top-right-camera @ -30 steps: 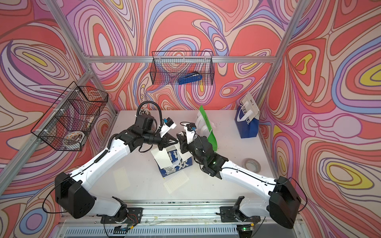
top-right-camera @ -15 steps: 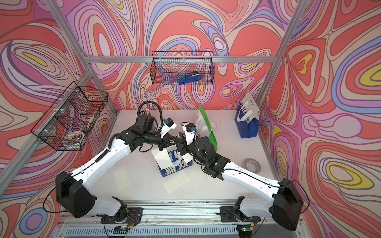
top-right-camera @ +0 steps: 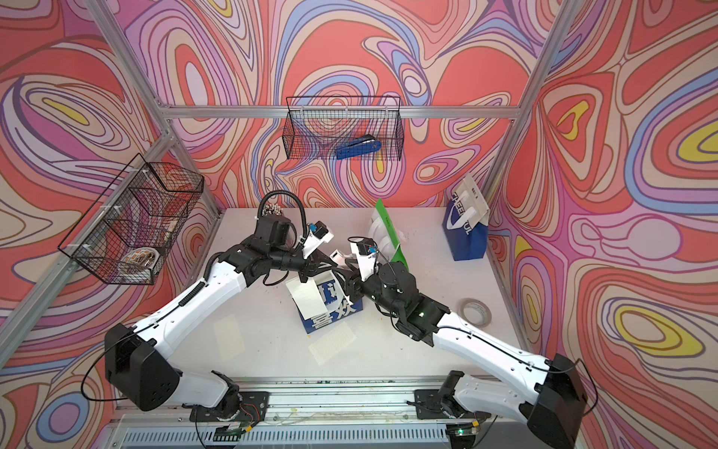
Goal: Staple the receipts to the bags
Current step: Place the stapler in the takeout bag, then staple the receipt to the takeout bag.
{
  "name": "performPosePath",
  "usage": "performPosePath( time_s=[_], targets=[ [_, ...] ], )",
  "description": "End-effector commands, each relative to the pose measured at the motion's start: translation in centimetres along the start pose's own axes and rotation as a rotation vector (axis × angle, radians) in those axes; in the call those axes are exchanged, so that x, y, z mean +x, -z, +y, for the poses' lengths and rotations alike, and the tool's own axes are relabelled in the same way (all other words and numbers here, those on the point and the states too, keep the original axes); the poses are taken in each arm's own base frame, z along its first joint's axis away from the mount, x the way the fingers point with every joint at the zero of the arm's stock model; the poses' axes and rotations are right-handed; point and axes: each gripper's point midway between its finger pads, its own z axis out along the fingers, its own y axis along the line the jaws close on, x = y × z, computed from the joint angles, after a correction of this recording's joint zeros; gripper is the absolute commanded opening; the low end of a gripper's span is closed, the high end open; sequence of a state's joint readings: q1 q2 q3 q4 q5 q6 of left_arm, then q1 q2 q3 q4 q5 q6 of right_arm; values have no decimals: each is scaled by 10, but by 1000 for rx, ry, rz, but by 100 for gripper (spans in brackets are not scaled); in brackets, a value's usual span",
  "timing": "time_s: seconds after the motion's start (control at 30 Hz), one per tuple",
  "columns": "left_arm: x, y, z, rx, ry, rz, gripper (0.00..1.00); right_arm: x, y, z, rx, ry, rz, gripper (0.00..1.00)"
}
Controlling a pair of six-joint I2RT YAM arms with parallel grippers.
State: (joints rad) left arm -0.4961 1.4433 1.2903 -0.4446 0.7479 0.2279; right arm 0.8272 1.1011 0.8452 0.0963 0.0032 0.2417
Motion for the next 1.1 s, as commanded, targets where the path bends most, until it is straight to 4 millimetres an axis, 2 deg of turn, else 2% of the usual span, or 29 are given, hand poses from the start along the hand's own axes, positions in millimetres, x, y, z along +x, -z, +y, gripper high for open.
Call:
performPosePath(
  time_s=[0.0,0.13,0.23,0.4,0.57,0.77,0.93,1.07],
  targets=[
    [-16,8,-6,9,-80,-60,0,-3,8,-4,11,5,2,48],
    [-13,8,-6,9,-107,-54,0,-22,19,0,-2,22,-42,50],
    [-11,7,-6,11,-118,-52,0,-29,22,-3,25,57,-44,51],
    [-11,8,-10,26,-131,-53,0,-19,4,-13,80,140,51,52],
    [-11,8,-10,27,-130,-56,0,-15,-14,-11,66,158,85,51],
    [-10,7,-9,26,-128,-54,0,-13,-18,-15,88,145,91,48],
    [-11,6,-8,22,-129,-56,0,-3,-23,-23,128,106,123,35],
    [-11,6,-7,21,-128,-56,0,-3,-22,-20,111,74,110,33]
  ],
)
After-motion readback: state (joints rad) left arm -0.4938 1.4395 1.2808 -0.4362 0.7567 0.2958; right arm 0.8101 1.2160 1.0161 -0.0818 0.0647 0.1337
